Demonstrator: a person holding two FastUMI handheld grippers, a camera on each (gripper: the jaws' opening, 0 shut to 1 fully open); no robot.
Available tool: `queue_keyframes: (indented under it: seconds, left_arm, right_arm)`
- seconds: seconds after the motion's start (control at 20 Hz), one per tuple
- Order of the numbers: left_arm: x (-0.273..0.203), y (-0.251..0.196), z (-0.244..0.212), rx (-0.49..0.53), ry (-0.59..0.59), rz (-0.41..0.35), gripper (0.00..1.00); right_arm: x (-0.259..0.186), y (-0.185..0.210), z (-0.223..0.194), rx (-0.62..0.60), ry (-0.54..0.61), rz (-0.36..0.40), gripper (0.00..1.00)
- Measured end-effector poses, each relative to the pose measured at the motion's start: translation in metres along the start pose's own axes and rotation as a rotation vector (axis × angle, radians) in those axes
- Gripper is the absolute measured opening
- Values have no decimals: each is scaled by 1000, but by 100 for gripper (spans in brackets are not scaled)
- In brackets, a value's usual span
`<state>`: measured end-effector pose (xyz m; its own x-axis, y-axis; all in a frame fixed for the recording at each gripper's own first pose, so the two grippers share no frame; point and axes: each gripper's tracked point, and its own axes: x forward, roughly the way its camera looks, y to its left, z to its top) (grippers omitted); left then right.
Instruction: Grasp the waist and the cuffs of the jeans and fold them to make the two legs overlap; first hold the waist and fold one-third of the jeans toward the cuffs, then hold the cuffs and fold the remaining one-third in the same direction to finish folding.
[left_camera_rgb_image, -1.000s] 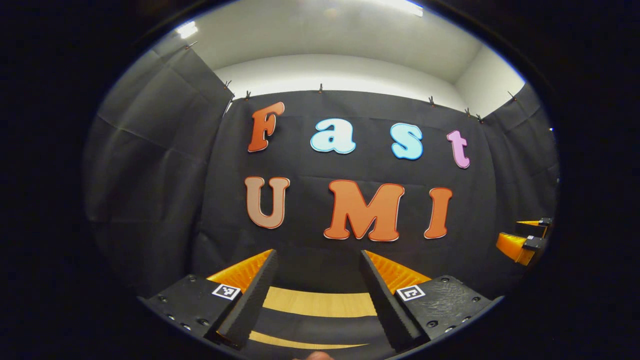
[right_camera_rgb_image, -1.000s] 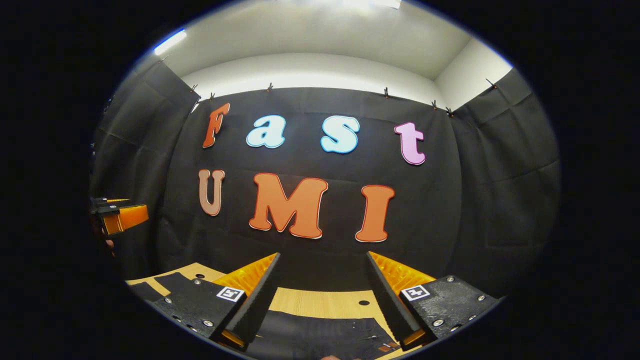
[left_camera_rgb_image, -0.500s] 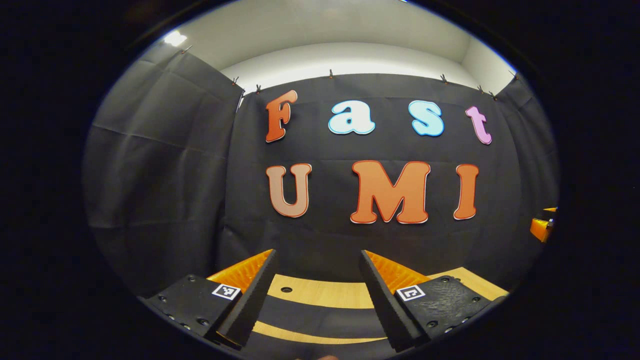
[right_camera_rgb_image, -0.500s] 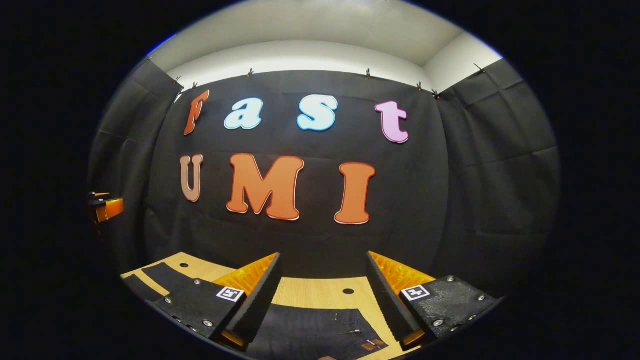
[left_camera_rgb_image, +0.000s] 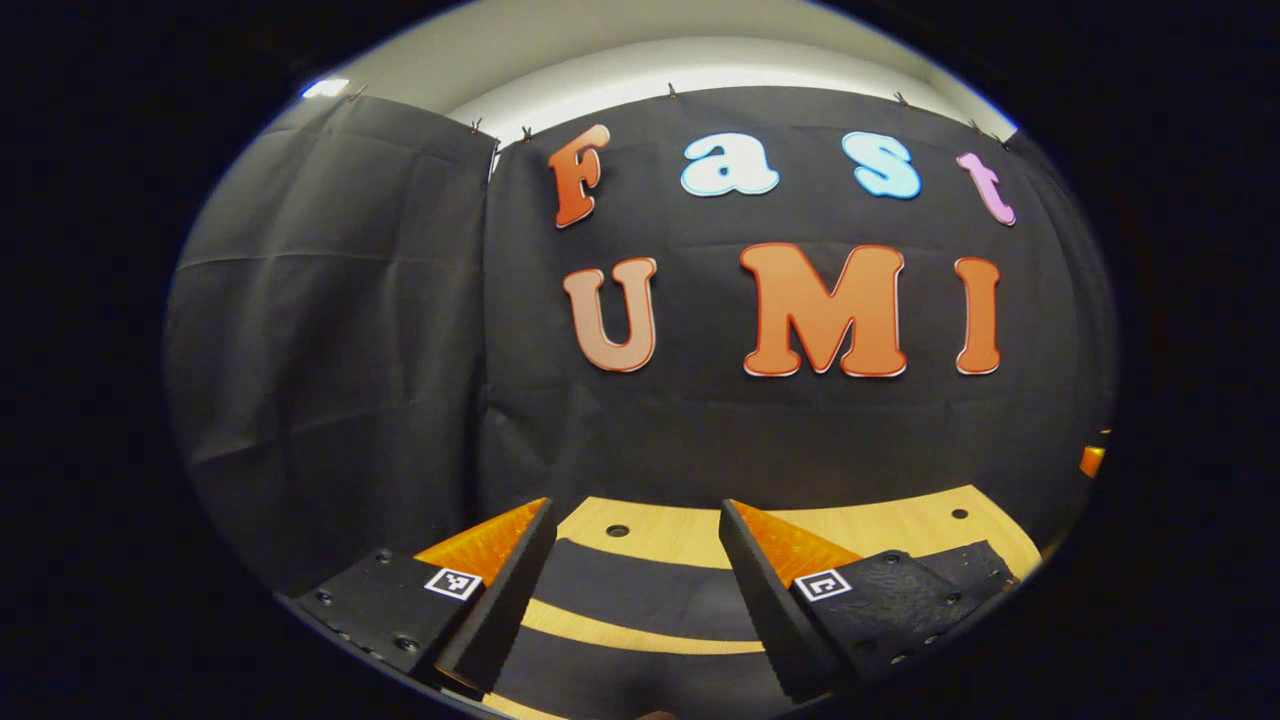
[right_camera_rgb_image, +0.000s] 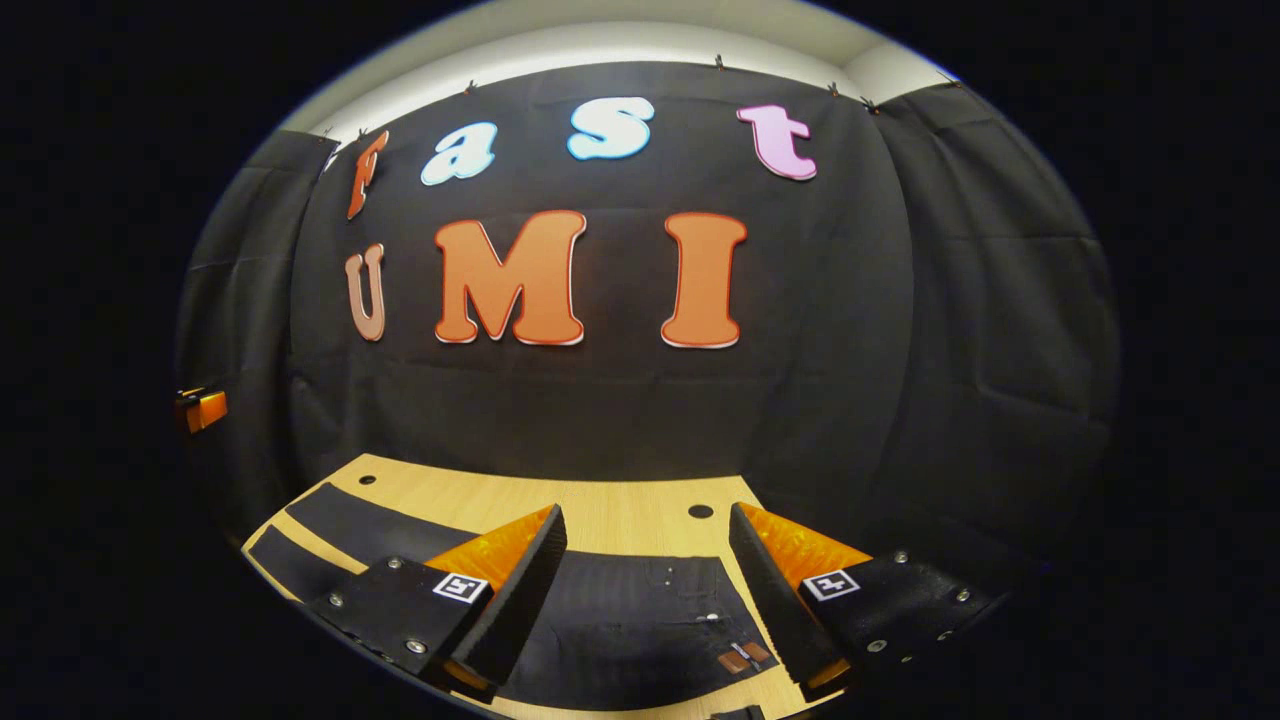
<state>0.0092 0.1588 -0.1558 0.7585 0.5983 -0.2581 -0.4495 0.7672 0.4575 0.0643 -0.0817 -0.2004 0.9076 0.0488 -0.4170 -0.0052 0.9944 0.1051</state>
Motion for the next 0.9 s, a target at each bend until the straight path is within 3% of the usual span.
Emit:
queue_keyframes:
  seconds: [0.25,0.6,0.9]
  left_arm:
    - [15,35,-63,-78,214,56,98]
    - [31,106,-159,-138,534,167,98]
    - [23,154,-240,-263,826,255,98]
  right_arm:
    - [16,-8,-54,79,191,-13,99]
    - [25,-14,-117,182,416,-93,99]
    - [26,-21,-172,405,600,-138,97]
